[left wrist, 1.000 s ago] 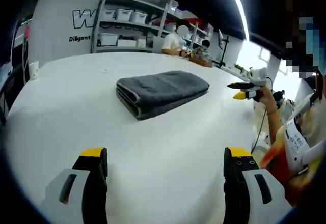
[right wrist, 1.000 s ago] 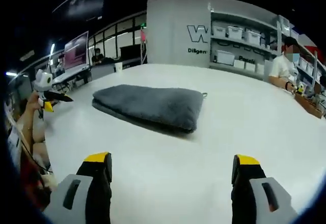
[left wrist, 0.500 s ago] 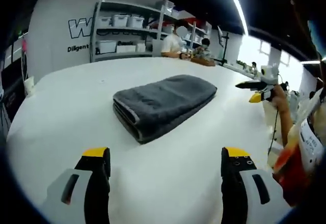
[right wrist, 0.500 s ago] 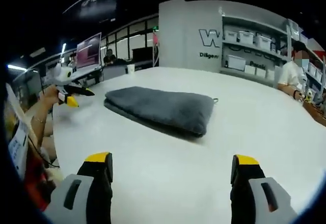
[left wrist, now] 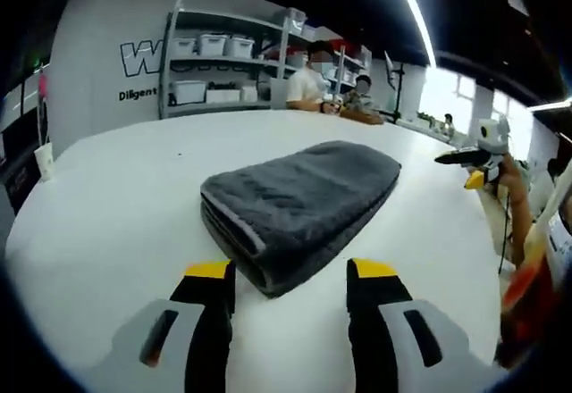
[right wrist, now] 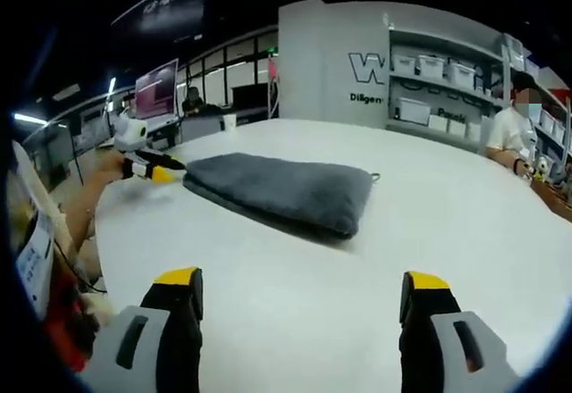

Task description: Open the folded towel by lifting each exposed corner and separating the folded layers until the towel lies flat within the target outline without major curled edges

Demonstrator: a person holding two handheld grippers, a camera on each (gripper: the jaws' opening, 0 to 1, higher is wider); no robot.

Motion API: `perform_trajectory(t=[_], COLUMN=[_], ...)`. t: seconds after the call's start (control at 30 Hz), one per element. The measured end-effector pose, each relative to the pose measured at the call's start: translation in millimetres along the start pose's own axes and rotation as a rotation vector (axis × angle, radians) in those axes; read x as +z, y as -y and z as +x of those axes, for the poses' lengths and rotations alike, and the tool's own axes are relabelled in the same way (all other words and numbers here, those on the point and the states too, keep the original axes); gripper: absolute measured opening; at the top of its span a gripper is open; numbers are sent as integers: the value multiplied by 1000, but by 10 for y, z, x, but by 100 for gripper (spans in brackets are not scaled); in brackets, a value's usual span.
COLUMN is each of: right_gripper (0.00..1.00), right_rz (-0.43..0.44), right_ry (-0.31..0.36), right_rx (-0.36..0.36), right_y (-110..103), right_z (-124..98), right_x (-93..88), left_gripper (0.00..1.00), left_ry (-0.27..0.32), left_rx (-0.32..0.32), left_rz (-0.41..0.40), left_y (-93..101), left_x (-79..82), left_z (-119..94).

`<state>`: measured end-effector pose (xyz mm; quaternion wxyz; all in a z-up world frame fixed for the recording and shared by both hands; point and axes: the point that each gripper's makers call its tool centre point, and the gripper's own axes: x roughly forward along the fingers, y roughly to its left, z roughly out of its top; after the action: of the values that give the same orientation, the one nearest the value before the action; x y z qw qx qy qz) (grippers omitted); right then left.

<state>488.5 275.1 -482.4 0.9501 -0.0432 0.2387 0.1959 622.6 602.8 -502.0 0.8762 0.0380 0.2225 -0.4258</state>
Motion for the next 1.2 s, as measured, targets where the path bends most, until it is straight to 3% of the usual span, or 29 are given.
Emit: perform_trajectory(t=[0.17,0.27,0.4,0.5,0.9,1.2], right_gripper=[88,87,88,88,88,88], right_rz=[-2,1,4,5,5,-3], right_ry=[-1,-2,-8,-8,-7,-13], right_rx=[9,14,32,37,36,42], right_y=[-25,-25,-56,-67,-87,-121], right_z=[11,21,36,41,40,68], right_x=[-3,-6,-21,-22,-20,-11], left_gripper=[34,23,14,6,2,2], left_ry=[-36,-4,-41,-29,-45,-62], left_rx=[18,12,26,31,66,123], left_rz=[9,30,95,113,183,195], left_y=[-58,-69,-87,-100,-156,-363], left_x=[-89,-52,-116,-101,-113,-135], left_z=[63,122,199,211,190,90])
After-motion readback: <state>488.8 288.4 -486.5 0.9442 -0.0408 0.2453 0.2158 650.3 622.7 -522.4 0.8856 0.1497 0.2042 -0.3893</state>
